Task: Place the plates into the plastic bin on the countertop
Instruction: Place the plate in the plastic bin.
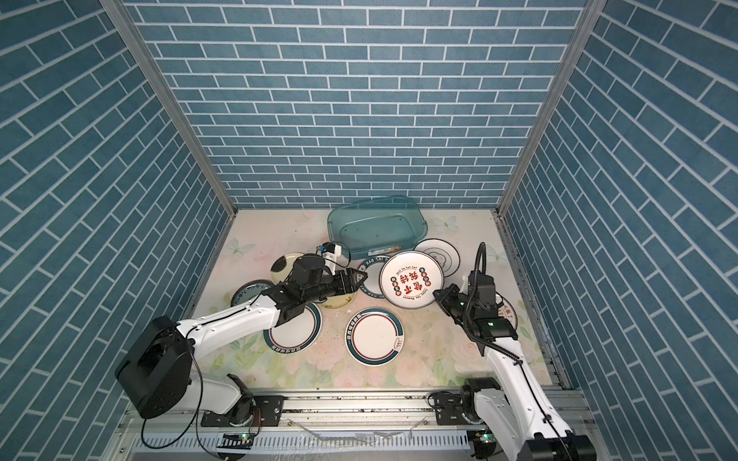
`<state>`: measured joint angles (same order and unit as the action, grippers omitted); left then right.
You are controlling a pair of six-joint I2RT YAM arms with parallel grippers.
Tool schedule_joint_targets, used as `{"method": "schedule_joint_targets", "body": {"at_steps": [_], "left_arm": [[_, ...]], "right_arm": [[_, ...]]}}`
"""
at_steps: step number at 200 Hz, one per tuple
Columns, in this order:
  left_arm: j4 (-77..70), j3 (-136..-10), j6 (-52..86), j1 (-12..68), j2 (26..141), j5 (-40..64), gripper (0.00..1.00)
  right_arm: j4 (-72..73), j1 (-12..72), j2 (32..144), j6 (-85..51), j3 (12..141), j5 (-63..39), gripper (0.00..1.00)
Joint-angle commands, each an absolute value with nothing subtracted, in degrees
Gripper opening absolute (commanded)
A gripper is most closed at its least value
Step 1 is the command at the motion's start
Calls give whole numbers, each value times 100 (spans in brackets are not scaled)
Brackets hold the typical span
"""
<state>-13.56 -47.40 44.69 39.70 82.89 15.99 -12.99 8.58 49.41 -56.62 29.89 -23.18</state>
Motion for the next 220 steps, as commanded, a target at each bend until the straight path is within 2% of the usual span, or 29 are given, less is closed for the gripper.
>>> {"method": "schedule_joint_targets", "body": {"at_steps": [1,97,135,162,207,220], "left_arm": [[-1590,-5006,4500,4122,8470,1809,71],[-1281,-5389,4271,4124,8950,1920,59],[-1257,-5695,4287,4109,9310,1977,45],[-1140,-5941,4289,4096,9553,2004,41],[-935,-6218,4263,4061,9723,1911,14],[-872,-6298,4267,4043,9767,1889,4]], "right_arm": [[-648,991,5059,-5667,3272,-2402,0],[518,1007,5520,-6092,3147,-2926,0],[552,1010,5529,-6092,3136,-2990,0],[587,1007,5547,-6076,3117,-3079,0],[586,1005,5526,-6016,3050,-3076,0],[563,1005,5528,-5966,3049,-3072,0]]}}
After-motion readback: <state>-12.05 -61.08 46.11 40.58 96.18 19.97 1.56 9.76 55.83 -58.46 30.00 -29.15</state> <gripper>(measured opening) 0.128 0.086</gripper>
